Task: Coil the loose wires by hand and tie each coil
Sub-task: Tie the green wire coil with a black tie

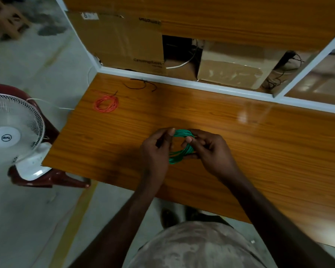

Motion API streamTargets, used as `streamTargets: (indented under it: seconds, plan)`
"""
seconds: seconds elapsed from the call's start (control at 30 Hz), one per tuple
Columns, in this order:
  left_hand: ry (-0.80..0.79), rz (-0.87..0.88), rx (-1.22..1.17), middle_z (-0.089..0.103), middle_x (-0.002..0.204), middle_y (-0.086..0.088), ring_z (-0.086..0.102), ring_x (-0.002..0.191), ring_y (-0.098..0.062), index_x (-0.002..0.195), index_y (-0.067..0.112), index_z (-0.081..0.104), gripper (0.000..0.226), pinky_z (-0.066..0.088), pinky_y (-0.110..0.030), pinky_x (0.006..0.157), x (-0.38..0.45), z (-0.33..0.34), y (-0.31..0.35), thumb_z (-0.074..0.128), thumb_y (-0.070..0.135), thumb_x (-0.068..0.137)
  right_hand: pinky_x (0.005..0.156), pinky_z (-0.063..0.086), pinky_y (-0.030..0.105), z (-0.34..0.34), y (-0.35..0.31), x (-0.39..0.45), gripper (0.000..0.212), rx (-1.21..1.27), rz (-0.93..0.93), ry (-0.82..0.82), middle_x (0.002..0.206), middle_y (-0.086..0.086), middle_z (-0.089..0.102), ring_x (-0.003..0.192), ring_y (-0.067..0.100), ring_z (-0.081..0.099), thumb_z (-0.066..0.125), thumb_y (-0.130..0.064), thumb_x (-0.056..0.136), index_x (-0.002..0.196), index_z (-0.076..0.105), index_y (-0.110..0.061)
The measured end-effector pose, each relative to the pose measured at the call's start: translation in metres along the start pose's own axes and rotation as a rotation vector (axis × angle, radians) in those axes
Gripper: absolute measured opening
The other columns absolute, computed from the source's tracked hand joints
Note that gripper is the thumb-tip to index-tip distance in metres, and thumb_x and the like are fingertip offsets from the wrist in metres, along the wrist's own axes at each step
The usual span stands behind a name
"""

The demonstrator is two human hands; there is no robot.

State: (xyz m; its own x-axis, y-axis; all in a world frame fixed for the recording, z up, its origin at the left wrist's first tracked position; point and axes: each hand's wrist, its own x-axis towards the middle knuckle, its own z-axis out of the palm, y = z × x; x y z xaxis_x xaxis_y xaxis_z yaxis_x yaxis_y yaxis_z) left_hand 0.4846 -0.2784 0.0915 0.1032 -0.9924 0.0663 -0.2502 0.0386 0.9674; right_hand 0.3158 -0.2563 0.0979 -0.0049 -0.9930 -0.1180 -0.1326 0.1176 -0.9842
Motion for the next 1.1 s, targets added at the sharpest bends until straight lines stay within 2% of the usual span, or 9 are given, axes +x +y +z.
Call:
streamTargets:
  seconds: [0.1, 0.2, 0.3, 0.43, 0.53, 0.63, 0.8, 0.97, 1.1]
  plan:
    - [0.096, -0.096, -0.13, 0.07, 0.071, 0.011, 0.061, 0.062, -0.004, 0.1, 0.011, 0.081, 0.031, 0.047, -0.023, 0.058, 0.009, 0.003, 0.001, 0.069, 0.039, 0.102, 0.08, 0.067, 0.054, 0.007, 0.003, 0.014, 0.03, 0.05, 0.013, 0.014, 0.1, 0.012, 0.078, 0.1, 0.029, 0.079, 0.059, -0.019, 0.11, 0.135, 0.07, -0.007]
    - [0.154, -0.127, -0.186, 0.072, 0.073, 0.006, 0.058, 0.062, -0.006, 0.097, 0.011, 0.081, 0.03, 0.045, -0.026, 0.058, 0.021, 0.003, -0.002, 0.072, 0.04, 0.1, 0.081, 0.067, 0.054, 0.009, 0.0, 0.033, 0.028, 0.093, 0.01, -0.036, 0.101, 0.016, 0.077, 0.1, 0.033, 0.078, 0.059, -0.016, 0.11, 0.133, 0.071, -0.005]
    - [0.196, -0.116, -0.185, 0.068, 0.068, 0.009, 0.055, 0.059, -0.007, 0.095, 0.012, 0.08, 0.028, 0.043, -0.027, 0.055, 0.033, -0.001, 0.0, 0.072, 0.038, 0.099, 0.081, 0.068, 0.044, 0.007, -0.01, 0.054, 0.027, 0.132, 0.028, -0.116, 0.104, 0.021, 0.076, 0.1, 0.032, 0.078, 0.058, -0.012, 0.109, 0.132, 0.07, -0.004]
    - [0.218, -0.076, -0.133, 0.067, 0.068, 0.013, 0.06, 0.064, -0.003, 0.091, 0.012, 0.078, 0.025, 0.045, -0.021, 0.061, 0.053, -0.007, 0.001, 0.071, 0.034, 0.101, 0.076, 0.067, 0.033, 0.008, -0.021, 0.081, 0.032, 0.105, 0.085, -0.213, 0.111, 0.022, 0.076, 0.098, 0.029, 0.079, 0.058, -0.013, 0.109, 0.138, 0.065, -0.003]
    - [0.223, -0.067, -0.101, 0.072, 0.076, 0.008, 0.061, 0.067, -0.004, 0.093, 0.015, 0.078, 0.023, 0.045, -0.023, 0.064, 0.065, -0.011, -0.002, 0.071, 0.034, 0.103, 0.077, 0.068, 0.038, 0.01, -0.027, 0.102, 0.036, 0.021, 0.092, -0.286, 0.114, 0.016, 0.076, 0.099, 0.025, 0.079, 0.058, -0.019, 0.109, 0.141, 0.064, -0.003]
    - [0.235, -0.018, -0.047, 0.074, 0.079, 0.004, 0.064, 0.068, -0.008, 0.095, 0.015, 0.079, 0.02, 0.046, -0.025, 0.063, 0.077, -0.022, -0.009, 0.07, 0.031, 0.103, 0.077, 0.068, 0.044, 0.017, -0.031, 0.118, 0.035, -0.007, 0.085, -0.324, 0.114, 0.012, 0.077, 0.097, 0.023, 0.079, 0.053, -0.029, 0.111, 0.133, 0.069, -0.005]
    - [0.222, -0.024, -0.039, 0.078, 0.085, 0.001, 0.074, 0.08, -0.019, 0.1, 0.015, 0.08, 0.019, 0.054, -0.036, 0.066, 0.106, -0.053, -0.033, 0.07, 0.031, 0.104, 0.08, 0.065, 0.046, 0.038, -0.02, 0.165, 0.033, 0.074, 0.167, -0.196, 0.112, 0.015, 0.076, 0.094, 0.037, 0.077, 0.051, -0.032, 0.113, 0.124, 0.071, -0.008]
    - [0.171, -0.031, -0.011, 0.072, 0.074, 0.008, 0.064, 0.065, -0.007, 0.098, 0.01, 0.078, 0.023, 0.045, -0.023, 0.06, 0.143, -0.09, -0.053, 0.07, 0.031, 0.104, 0.082, 0.066, 0.035, 0.06, 0.013, 0.239, 0.019, -0.362, 0.079, -0.085, 0.106, 0.005, 0.079, 0.084, 0.017, 0.079, 0.068, -0.017, 0.104, 0.121, 0.076, -0.012]
    - [0.121, -0.006, 0.005, 0.066, 0.067, 0.012, 0.06, 0.061, -0.006, 0.092, 0.012, 0.076, 0.02, 0.042, -0.022, 0.058, 0.177, -0.117, -0.065, 0.07, 0.028, 0.103, 0.084, 0.056, 0.03, 0.081, 0.03, 0.288, 0.018, -0.62, 0.02, -0.009, 0.095, 0.002, 0.077, 0.091, 0.022, 0.076, 0.068, -0.007, 0.099, 0.11, 0.081, -0.014]
